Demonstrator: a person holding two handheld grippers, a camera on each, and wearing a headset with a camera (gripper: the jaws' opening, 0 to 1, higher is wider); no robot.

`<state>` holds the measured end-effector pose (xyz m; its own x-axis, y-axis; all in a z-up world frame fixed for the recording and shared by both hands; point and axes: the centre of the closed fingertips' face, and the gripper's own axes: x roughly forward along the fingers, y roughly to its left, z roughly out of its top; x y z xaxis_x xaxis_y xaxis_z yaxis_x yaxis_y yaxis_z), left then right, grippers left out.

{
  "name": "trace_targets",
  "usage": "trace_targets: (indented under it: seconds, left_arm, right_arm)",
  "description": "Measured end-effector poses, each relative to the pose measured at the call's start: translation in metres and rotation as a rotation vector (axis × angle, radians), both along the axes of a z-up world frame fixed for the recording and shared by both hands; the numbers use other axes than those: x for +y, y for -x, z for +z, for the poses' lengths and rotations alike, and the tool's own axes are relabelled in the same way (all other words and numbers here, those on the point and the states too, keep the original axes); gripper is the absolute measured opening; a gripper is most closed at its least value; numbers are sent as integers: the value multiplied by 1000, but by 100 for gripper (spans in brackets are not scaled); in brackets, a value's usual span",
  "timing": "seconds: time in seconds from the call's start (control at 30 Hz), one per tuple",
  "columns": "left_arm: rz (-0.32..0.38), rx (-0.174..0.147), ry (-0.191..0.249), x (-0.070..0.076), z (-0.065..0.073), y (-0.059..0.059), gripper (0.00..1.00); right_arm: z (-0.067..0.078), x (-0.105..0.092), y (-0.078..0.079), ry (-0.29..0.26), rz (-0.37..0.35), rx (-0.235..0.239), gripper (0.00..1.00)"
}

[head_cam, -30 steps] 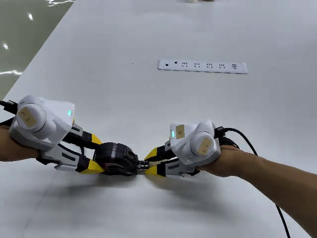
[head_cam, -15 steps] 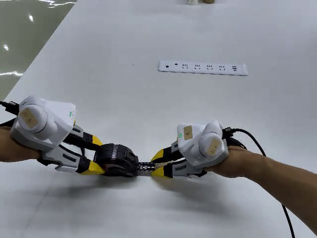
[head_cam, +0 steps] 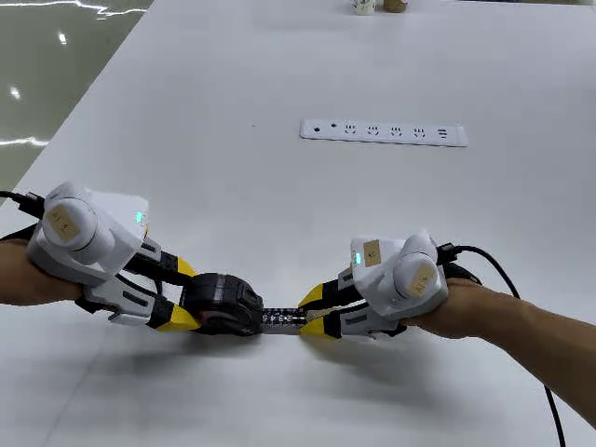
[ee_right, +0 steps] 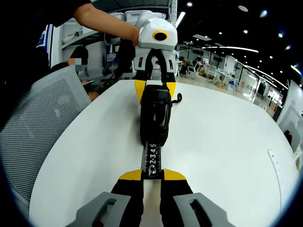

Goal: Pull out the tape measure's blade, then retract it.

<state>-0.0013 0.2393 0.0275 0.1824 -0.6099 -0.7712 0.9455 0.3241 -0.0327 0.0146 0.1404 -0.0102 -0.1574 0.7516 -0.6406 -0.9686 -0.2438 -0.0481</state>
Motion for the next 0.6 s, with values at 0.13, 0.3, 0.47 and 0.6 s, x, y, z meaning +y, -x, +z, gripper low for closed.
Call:
trace_targets:
  seconds: [0.13,0.3,0.47,0.6]
  left_arm:
    - [2,1,0,0,0,0,23]
    - [5,2,0,0,0,0,23]
    - [7,3,-1,0,0,-1,23]
    - [7,4,-4,0,-1,0,23]
  right_arm:
    - [0,-4,-1,1,-1,-2,9]
    - [0,-10,-3,4,-5,-2,9]
    - [1,-14,-4,5,-8,-2,9]
    - [1,-17,-5,7,-11,-2,9]
